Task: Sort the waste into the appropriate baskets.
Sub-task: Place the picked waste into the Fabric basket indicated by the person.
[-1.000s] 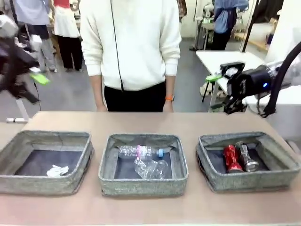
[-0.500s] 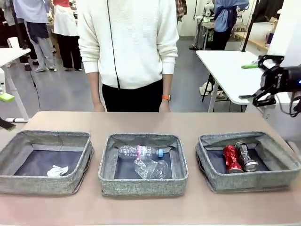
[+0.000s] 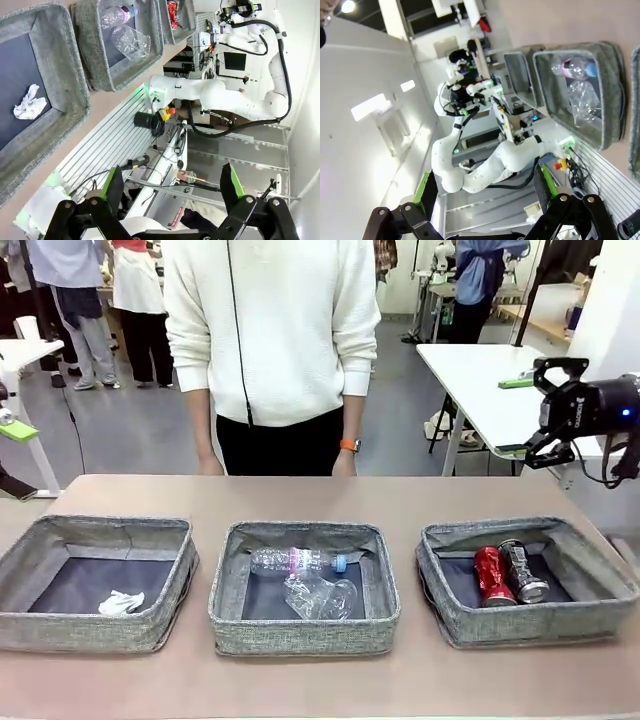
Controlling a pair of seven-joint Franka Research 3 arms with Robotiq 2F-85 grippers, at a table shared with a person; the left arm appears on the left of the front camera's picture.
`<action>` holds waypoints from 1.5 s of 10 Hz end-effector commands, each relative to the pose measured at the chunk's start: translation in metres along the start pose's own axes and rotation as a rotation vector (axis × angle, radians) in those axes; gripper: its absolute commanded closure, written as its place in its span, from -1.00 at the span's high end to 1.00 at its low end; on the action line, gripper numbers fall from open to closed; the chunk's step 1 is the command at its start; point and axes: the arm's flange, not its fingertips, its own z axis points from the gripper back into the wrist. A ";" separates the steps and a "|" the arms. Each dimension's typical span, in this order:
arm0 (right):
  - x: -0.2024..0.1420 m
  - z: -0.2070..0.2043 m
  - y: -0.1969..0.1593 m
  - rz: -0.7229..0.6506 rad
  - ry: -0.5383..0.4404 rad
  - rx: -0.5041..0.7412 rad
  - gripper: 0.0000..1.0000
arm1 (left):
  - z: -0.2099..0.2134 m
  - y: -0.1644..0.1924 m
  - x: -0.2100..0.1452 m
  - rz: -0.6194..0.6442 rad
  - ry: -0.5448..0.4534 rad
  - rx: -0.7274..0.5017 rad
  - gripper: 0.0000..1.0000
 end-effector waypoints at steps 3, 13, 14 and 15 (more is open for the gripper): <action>-0.001 0.001 0.000 0.004 0.004 -0.003 1.00 | 0.002 0.003 -0.002 0.002 0.010 0.003 1.00; -0.001 0.001 0.000 0.004 0.004 -0.003 1.00 | 0.002 0.003 -0.002 0.002 0.010 0.003 1.00; -0.001 0.001 0.000 0.004 0.004 -0.003 1.00 | 0.002 0.003 -0.002 0.002 0.010 0.003 1.00; -0.001 0.001 0.000 0.004 0.004 -0.003 1.00 | 0.002 0.003 -0.002 0.002 0.010 0.003 1.00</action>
